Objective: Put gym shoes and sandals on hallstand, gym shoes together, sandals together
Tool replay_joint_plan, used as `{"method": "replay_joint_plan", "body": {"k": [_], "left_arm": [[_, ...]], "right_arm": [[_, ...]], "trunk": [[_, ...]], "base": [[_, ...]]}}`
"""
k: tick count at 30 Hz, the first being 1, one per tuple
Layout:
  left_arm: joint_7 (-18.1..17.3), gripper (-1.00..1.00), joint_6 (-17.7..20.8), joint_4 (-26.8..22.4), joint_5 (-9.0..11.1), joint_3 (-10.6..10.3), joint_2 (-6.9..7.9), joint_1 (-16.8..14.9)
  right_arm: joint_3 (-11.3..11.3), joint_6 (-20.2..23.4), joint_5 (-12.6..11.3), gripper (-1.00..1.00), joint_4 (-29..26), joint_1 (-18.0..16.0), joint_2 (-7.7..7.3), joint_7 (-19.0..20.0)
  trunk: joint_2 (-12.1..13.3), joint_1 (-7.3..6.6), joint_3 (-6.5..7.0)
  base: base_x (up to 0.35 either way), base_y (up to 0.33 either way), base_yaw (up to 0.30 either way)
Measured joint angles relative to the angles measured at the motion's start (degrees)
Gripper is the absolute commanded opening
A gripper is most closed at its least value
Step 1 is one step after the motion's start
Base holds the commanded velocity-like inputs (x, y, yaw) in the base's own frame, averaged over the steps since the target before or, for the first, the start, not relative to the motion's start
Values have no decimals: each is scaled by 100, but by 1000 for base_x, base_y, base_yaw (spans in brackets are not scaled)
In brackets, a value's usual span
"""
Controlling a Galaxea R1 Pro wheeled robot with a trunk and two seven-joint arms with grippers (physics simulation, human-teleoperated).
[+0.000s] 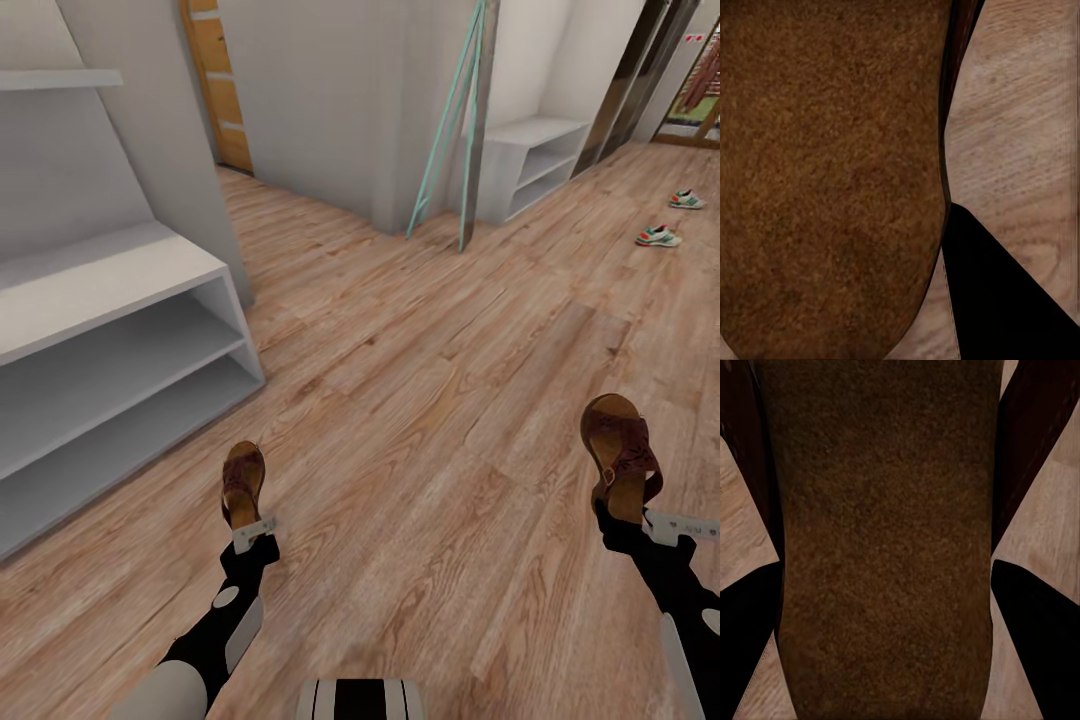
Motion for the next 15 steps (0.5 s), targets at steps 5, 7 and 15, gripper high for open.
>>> {"method": "replay_joint_plan", "body": {"k": [5,7,15], "left_arm": [[0,-100,-3,-6,0,0,0,0],[0,-100,-3,-11,0,-2,0,2],[0,-100,0,-18,0,-8,0,1]], "right_arm": [[0,0,0,-100,0,0,0,0],[0,-1,0,-100,0,0,0,0],[-4,-6,0,-100,12,0,0,0]], "trunk": [[7,-13,156],[9,-18,218],[20,-39,467]], "base": [[0,0,0],[0,0,0],[0,0,0]]}}
